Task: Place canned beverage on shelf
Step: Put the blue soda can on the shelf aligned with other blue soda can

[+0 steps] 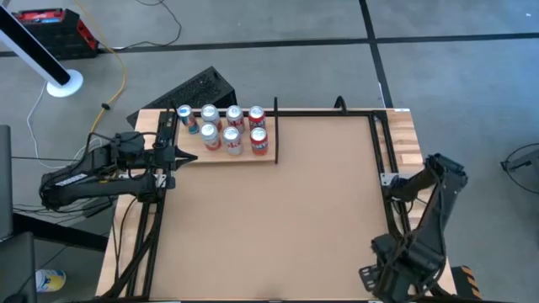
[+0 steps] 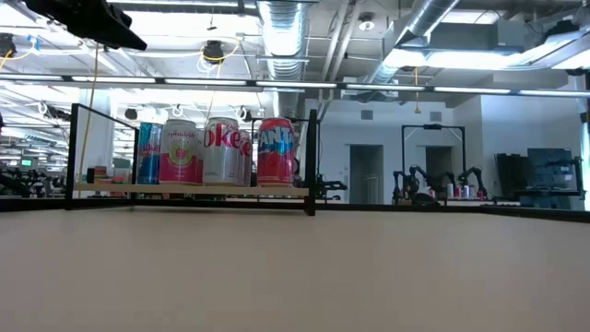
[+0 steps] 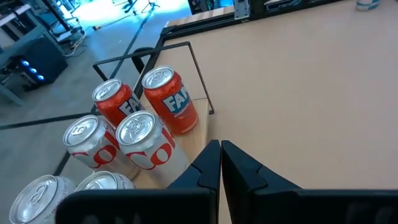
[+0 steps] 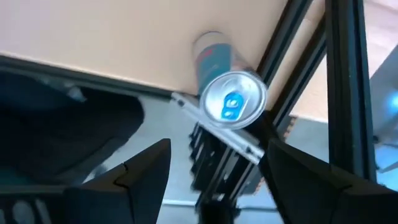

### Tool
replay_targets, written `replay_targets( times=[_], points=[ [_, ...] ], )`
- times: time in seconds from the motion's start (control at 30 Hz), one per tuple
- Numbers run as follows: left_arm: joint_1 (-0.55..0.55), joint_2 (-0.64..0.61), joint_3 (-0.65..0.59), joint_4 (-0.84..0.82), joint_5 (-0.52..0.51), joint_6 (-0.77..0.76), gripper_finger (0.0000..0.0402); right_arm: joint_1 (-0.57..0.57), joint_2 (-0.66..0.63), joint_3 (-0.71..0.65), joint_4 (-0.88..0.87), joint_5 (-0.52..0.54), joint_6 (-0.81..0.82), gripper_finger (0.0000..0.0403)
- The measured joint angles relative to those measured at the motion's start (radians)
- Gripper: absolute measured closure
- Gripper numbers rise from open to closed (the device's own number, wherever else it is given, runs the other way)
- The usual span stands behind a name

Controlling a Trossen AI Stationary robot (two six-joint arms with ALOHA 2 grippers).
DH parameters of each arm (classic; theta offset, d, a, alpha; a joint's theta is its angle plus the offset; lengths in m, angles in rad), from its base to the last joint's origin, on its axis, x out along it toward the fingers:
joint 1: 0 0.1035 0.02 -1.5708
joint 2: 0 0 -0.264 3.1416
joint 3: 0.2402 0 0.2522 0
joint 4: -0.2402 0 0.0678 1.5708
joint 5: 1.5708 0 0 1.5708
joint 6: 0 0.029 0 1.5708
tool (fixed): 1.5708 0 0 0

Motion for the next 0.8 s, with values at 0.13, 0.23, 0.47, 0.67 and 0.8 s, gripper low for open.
replay_targets(
  times=[0.13,0.23,0.47,0.67,0.8],
  points=[
    [0.0,0.0,0.0,0.0,0.0,0.0,0.0402,0.014,0.031,-0.001,-0.04,0.009,-0.008,0.0105],
    [0.0,0.0,0.0,0.0,0.0,0.0,0.0402,0.015,0.033,-0.001,-0.046,0.011,-0.008,0.009],
    [0.0,0.0,0.0,-0.001,0.002,-0.008,0.0402,0.018,0.033,-0.001,-0.068,0.038,-0.011,0.0051],
    [0.0,0.0,0.0,-0.003,0.002,-0.01,0.0401,0.028,0.035,-0.049,-0.021,0.045,-0.012,0.0027],
    [0.0,0.0,0.0,-0.003,0.002,-0.014,0.0402,0.05,0.036,-0.124,0.045,0.039,-0.011,0.0021]
  ],
)
